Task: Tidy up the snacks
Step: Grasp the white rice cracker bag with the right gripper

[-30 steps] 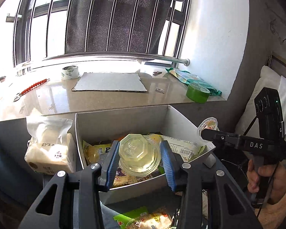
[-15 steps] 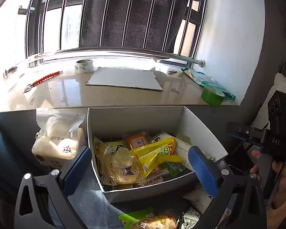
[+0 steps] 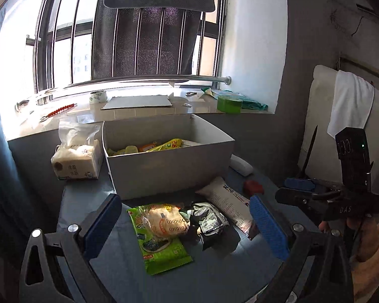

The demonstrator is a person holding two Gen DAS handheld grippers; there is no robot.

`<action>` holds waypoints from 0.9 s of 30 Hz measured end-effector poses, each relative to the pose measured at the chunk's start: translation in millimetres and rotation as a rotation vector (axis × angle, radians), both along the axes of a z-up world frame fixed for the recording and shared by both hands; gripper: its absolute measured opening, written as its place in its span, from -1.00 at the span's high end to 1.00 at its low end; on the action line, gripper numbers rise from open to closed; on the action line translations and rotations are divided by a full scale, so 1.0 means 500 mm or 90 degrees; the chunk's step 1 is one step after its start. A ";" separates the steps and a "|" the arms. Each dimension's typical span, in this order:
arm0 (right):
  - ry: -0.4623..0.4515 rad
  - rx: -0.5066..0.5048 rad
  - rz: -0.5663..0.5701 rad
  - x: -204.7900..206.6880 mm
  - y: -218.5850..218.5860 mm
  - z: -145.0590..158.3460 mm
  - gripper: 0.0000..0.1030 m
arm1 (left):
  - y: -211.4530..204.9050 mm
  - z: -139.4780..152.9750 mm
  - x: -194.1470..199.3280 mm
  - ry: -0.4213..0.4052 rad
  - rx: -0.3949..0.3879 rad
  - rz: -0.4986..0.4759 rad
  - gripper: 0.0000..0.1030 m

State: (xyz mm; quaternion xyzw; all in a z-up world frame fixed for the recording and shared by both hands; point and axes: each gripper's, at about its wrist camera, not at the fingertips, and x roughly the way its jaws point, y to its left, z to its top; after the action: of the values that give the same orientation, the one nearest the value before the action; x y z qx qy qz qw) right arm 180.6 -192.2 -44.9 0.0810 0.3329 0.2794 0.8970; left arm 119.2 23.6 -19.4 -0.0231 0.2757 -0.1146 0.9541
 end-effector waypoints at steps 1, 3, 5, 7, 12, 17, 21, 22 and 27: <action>0.006 -0.004 -0.003 -0.023 -0.004 -0.021 -1.00 | -0.005 -0.018 -0.025 0.002 -0.012 0.005 -1.00; 0.028 -0.026 -0.016 -0.062 -0.008 -0.063 -1.00 | -0.009 -0.050 -0.065 0.014 -0.047 0.013 -1.00; 0.037 -0.055 -0.027 -0.093 -0.007 -0.095 -1.00 | -0.011 -0.078 -0.096 0.027 -0.070 0.024 -1.00; 0.037 -0.073 -0.030 -0.117 -0.008 -0.116 -1.00 | -0.016 -0.094 -0.117 0.037 -0.068 0.027 -1.00; 0.034 -0.109 -0.026 -0.122 -0.001 -0.124 -1.00 | -0.010 -0.098 -0.144 0.043 -0.071 0.041 -1.00; 0.020 -0.125 -0.027 -0.081 0.005 -0.115 -1.00 | -0.005 -0.094 -0.147 0.041 -0.057 0.053 -1.00; 0.036 -0.154 -0.029 0.000 0.022 -0.120 -1.00 | -0.004 -0.095 -0.147 0.040 -0.048 0.055 -1.00; 0.034 -0.156 -0.030 0.023 0.026 -0.121 -1.00 | -0.003 -0.098 -0.146 0.043 -0.046 0.056 -1.00; 0.087 -0.169 -0.040 0.130 0.048 -0.145 -1.00 | 0.012 -0.114 -0.139 0.061 -0.053 0.066 -1.00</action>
State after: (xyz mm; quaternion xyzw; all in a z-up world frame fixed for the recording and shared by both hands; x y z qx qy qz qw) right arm 245.7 -168.4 -117.3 -0.0091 0.4242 0.1989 0.8834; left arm 49.8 29.6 -76.1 -0.0828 0.3144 -0.0753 0.9427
